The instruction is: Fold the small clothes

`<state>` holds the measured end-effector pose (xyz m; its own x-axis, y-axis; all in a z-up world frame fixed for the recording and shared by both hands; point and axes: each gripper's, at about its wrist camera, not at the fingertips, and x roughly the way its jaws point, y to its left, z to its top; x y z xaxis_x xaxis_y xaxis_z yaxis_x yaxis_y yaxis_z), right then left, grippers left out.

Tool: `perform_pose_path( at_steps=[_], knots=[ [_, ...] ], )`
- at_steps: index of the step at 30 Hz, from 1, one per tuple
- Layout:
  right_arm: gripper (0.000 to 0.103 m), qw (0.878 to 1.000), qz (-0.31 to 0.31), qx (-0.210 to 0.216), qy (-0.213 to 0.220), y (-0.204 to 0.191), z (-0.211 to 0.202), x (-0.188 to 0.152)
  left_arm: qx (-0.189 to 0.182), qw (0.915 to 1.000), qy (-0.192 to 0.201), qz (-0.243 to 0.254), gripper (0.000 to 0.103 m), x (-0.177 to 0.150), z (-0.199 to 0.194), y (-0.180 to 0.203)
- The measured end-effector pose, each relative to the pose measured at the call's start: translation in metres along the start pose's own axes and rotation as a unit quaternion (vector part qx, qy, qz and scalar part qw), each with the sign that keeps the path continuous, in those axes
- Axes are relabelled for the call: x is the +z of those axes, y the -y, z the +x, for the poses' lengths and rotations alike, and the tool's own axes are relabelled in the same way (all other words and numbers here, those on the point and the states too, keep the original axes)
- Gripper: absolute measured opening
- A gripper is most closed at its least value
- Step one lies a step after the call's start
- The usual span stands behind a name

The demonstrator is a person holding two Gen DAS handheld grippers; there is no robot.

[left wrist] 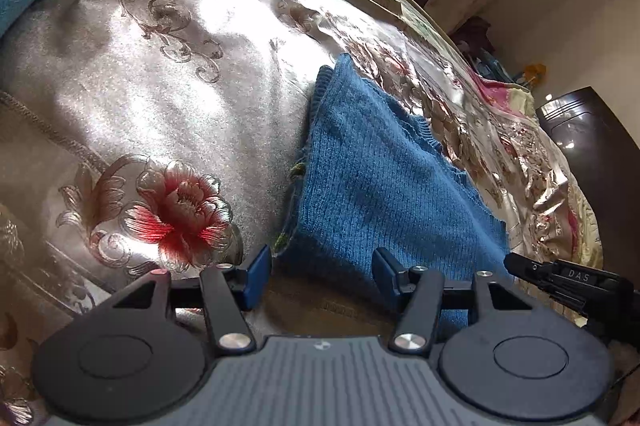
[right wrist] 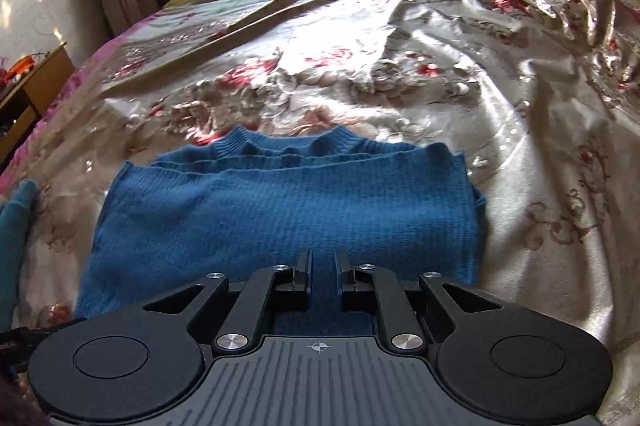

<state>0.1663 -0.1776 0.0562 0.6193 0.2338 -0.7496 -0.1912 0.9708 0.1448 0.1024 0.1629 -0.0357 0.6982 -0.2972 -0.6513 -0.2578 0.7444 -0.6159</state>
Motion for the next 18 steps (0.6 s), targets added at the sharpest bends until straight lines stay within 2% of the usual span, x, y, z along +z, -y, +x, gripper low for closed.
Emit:
perform_pose_path(
  at_steps=[4,8,10,12,14,18],
  knots=[
    [0.013,0.999,-0.026,0.019,-0.017,-0.031,0.007,0.004,-0.003,1.0,0.006,-0.001,0.059,-0.002,-0.002,-0.001],
    [0.018,0.997,-0.055,0.046,-0.027,-0.069,0.013,0.015,0.006,0.9993,0.02,0.031,0.058,-0.007,-0.006,0.006],
    [0.019,0.995,-0.071,0.057,-0.032,-0.091,0.018,0.021,-0.006,0.999,0.022,0.039,0.058,-0.007,-0.008,0.008],
    [0.025,0.993,-0.088,0.067,-0.038,-0.111,0.024,0.026,-0.017,0.9987,0.021,0.043,0.059,-0.007,-0.009,0.009],
    [0.032,0.991,-0.107,0.072,-0.049,-0.133,0.035,0.029,-0.022,0.999,0.014,0.037,0.059,-0.006,-0.007,0.007],
    [0.034,0.986,-0.133,0.073,-0.07,-0.169,0.057,0.035,-0.036,0.9993,0.004,0.012,0.059,-0.004,-0.004,-0.002]
  ],
)
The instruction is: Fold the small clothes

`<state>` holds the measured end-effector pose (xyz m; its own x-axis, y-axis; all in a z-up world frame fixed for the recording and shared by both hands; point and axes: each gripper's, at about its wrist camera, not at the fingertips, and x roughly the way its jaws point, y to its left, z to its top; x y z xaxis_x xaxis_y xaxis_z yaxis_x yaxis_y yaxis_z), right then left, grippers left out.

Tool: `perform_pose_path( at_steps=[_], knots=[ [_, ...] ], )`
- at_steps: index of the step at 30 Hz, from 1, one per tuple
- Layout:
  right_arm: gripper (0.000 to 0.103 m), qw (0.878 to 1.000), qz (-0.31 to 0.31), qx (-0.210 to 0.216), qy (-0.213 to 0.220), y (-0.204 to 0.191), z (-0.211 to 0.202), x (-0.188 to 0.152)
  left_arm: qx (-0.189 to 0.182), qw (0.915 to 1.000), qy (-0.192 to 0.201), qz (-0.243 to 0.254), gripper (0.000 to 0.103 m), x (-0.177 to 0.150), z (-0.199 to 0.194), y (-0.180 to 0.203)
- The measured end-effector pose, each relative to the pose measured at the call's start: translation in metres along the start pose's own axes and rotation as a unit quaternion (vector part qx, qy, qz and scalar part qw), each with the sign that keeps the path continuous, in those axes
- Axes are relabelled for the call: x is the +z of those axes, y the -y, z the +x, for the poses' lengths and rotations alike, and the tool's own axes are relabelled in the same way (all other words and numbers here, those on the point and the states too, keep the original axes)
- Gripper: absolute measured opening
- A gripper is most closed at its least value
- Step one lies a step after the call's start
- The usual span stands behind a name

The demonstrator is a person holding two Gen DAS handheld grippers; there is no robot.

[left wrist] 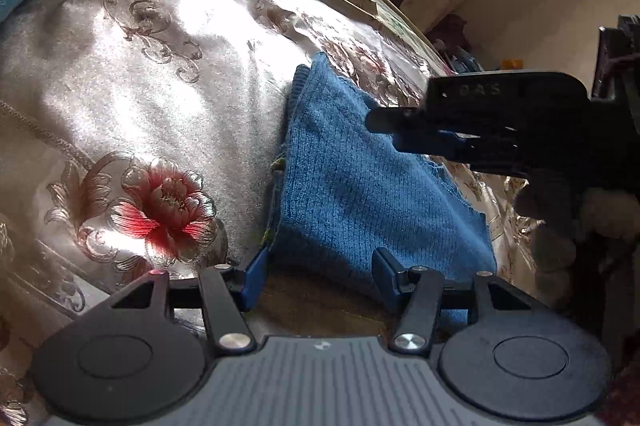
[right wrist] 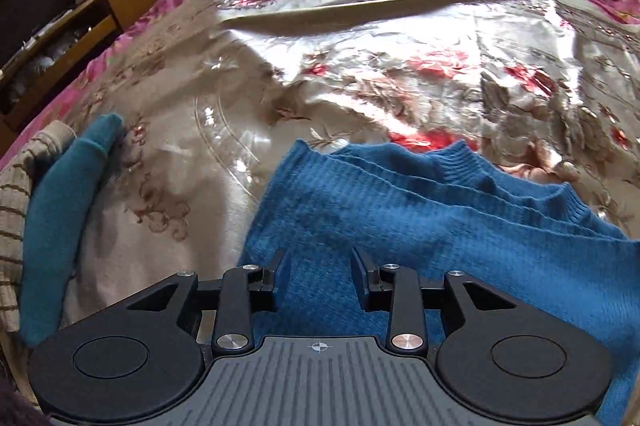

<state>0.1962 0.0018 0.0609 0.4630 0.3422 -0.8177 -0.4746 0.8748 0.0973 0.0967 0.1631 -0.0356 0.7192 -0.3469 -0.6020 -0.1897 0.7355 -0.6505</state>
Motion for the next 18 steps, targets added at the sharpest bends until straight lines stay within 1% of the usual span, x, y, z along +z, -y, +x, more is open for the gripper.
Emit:
perform_pose_path(
  at_steps=[2,4,6,10,11,14,18],
  knots=[
    [0.035,1.0,0.0,0.002,-0.012,-0.009,0.012,0.009,-0.004,1.0,-0.001,-0.003,0.059,0.001,0.0,-0.001],
    [0.04,1.0,-0.001,0.002,-0.028,-0.018,0.026,0.019,-0.006,1.0,-0.004,-0.006,0.059,0.002,0.001,-0.002],
    [0.047,0.999,-0.01,-0.008,-0.042,-0.027,0.039,0.027,-0.009,0.9999,-0.007,-0.008,0.059,0.002,0.002,-0.004],
    [0.052,0.997,-0.008,-0.026,-0.07,-0.039,0.067,0.037,-0.013,0.9998,-0.011,-0.011,0.059,0.004,0.004,-0.006],
    [0.054,0.997,-0.008,-0.029,-0.076,-0.042,0.072,0.038,-0.013,0.9998,-0.012,-0.013,0.059,0.004,0.005,-0.007],
    [0.055,0.994,-0.046,-0.053,-0.082,-0.054,0.084,0.041,-0.013,0.9997,-0.015,-0.014,0.059,0.004,0.006,-0.008],
    [0.056,0.986,-0.108,-0.09,-0.086,-0.07,0.1,0.034,-0.01,0.9998,-0.015,-0.011,0.059,0.006,0.01,-0.008]
  ],
)
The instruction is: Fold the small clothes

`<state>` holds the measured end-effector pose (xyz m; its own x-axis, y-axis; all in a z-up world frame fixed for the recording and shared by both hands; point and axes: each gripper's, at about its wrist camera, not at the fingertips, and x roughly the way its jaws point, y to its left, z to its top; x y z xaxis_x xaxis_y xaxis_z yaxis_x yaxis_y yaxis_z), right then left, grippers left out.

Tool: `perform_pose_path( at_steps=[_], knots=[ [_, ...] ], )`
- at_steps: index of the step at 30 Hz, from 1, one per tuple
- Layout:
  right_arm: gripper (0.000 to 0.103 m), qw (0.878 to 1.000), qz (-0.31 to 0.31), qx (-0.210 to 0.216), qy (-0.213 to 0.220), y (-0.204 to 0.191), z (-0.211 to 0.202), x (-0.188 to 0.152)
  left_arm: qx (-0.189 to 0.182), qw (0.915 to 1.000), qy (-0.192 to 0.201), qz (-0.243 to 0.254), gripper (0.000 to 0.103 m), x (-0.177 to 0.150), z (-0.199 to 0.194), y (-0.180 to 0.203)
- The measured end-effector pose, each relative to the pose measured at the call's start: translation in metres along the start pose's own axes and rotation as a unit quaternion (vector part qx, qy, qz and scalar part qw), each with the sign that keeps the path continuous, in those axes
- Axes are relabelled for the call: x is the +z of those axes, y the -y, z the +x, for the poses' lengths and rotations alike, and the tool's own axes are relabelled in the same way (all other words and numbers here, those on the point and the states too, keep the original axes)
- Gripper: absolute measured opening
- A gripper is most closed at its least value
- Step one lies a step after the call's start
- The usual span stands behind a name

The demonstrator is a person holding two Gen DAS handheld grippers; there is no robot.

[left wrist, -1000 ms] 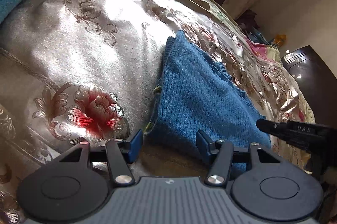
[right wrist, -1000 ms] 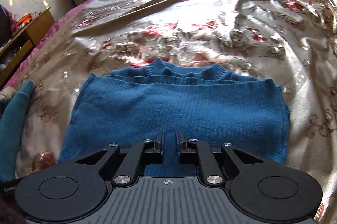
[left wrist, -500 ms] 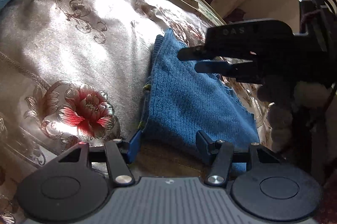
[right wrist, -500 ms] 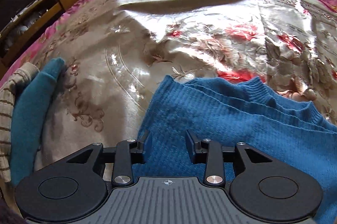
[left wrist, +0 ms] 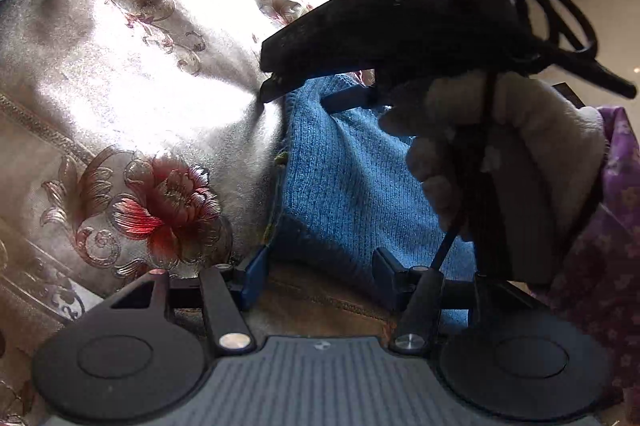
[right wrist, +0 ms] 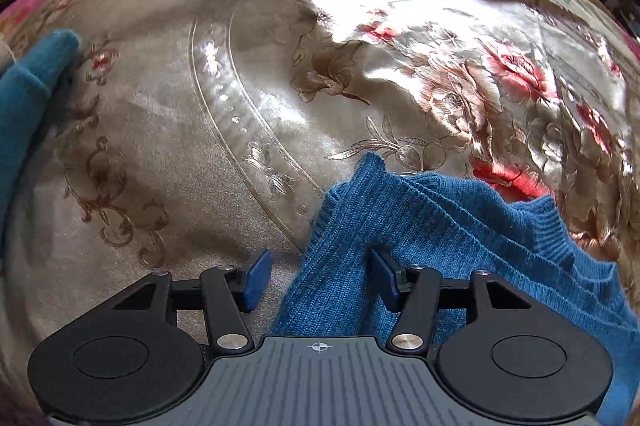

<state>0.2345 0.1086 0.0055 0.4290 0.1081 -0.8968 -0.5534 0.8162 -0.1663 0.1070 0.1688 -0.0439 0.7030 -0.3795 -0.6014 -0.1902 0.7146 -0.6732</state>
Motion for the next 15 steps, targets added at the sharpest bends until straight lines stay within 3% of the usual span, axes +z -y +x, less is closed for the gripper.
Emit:
perform_pose_path(
  at_steps=[4,6,9,15],
  knots=[
    [0.049,1.0,-0.005,-0.007,0.004,0.0,0.001,-0.003,0.002,1.0,0.002,0.0,0.06,0.0,0.0,0.0],
    [0.027,1.0,-0.008,-0.018,0.008,0.004,-0.001,-0.005,0.002,1.0,0.004,0.001,0.061,-0.001,0.0,0.002],
    [0.016,1.0,0.012,-0.005,0.013,0.018,-0.008,-0.006,0.003,0.9999,0.009,0.006,0.063,-0.007,-0.002,0.006],
    [0.011,0.999,0.036,0.024,0.027,0.033,-0.024,-0.012,0.009,0.9994,0.023,0.022,0.066,-0.015,0.0,0.013]
  ],
)
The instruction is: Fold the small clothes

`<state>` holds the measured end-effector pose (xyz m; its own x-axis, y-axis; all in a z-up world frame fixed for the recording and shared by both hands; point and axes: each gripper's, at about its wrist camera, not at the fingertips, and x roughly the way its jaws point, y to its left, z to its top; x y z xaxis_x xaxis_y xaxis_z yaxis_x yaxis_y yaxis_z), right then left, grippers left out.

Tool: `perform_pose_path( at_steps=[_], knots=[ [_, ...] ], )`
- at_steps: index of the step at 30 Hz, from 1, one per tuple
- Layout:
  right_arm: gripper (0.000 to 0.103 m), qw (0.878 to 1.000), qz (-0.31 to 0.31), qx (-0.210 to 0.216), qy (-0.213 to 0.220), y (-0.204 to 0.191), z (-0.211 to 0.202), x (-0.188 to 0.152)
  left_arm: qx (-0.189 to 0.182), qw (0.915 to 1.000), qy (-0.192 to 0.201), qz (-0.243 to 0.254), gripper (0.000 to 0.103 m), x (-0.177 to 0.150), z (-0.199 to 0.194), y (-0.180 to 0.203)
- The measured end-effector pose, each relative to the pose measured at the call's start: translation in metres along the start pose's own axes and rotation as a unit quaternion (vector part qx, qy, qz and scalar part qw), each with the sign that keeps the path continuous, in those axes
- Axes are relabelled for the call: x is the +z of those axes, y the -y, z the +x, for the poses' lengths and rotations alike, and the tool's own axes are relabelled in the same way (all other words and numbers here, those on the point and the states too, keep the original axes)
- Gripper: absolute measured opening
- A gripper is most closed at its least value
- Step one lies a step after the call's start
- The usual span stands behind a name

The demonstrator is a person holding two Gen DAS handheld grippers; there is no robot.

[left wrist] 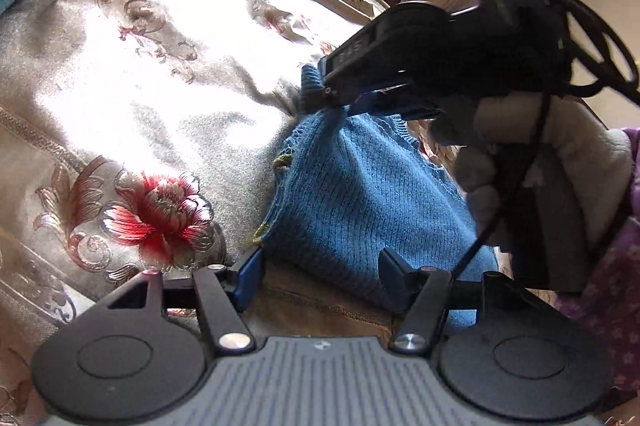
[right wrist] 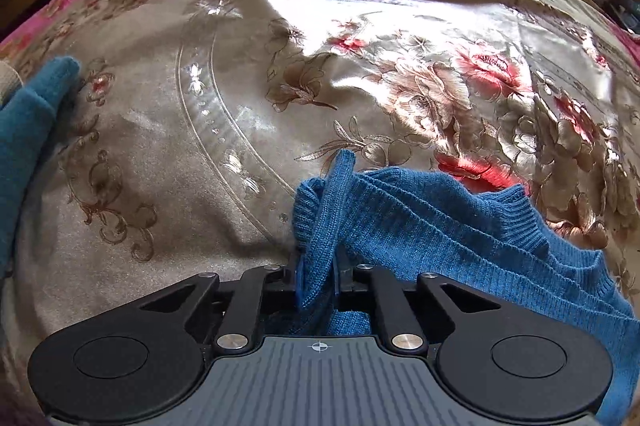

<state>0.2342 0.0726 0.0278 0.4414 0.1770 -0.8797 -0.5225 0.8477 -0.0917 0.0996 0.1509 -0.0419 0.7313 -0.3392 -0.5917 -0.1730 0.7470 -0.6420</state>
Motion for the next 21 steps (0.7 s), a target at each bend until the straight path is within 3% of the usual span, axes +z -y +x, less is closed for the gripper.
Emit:
perform_pose_path(
  at_steps=[9,12,21],
  knots=[
    [0.01,0.998,0.042,0.046,0.03,0.03,-0.032,-0.008,0.011,0.9992,0.038,0.009,0.067,-0.011,-0.005,0.005],
    [0.01,0.995,0.063,0.066,0.04,0.043,-0.041,-0.013,0.02,0.9981,0.055,0.016,0.072,-0.015,-0.009,0.007],
    [0.01,0.986,0.099,0.117,0.065,0.081,-0.067,-0.03,0.059,0.9951,0.045,0.066,0.075,-0.014,0.014,0.027]
  ],
)
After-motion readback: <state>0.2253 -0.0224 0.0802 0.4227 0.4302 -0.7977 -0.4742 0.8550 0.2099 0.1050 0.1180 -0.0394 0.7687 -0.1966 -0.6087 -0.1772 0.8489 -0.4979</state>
